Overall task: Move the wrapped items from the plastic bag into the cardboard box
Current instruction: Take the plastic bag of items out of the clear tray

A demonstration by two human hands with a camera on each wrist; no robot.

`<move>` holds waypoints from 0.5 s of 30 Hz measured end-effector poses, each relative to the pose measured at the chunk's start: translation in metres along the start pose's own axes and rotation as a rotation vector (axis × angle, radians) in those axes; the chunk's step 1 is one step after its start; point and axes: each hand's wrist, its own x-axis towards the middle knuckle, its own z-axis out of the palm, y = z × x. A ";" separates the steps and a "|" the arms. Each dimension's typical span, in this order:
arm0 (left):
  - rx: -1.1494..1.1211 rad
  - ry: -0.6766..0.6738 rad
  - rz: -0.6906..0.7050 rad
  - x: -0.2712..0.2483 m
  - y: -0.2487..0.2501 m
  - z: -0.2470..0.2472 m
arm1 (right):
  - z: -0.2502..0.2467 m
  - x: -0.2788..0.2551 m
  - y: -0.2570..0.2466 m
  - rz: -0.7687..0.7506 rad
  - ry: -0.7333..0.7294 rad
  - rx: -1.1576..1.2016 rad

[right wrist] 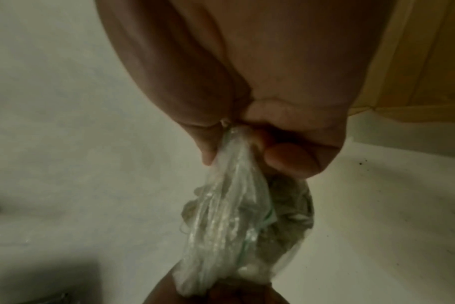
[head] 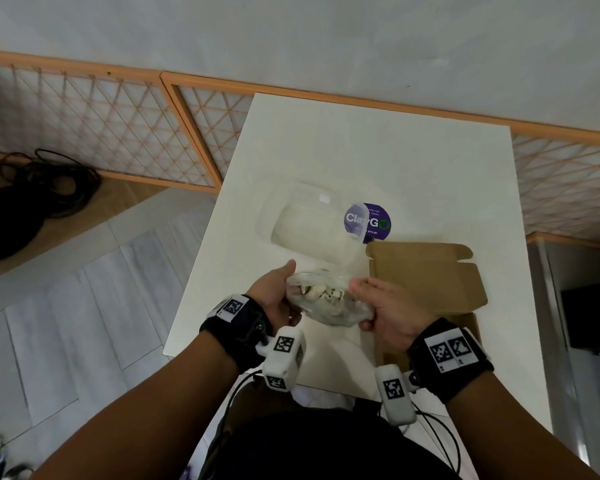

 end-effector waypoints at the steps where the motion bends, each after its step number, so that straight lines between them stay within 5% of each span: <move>1: 0.021 -0.013 -0.004 0.000 0.002 -0.002 | 0.000 0.004 0.001 0.007 0.020 0.006; 6: 0.361 -0.153 0.099 -0.001 -0.008 -0.021 | -0.014 0.021 0.010 0.143 0.066 0.059; 11: 0.708 0.126 0.433 0.012 -0.026 -0.029 | -0.006 0.028 0.029 0.120 0.213 0.009; 15: 1.071 0.227 0.631 0.007 -0.037 -0.028 | 0.002 0.026 0.036 0.026 0.235 -0.202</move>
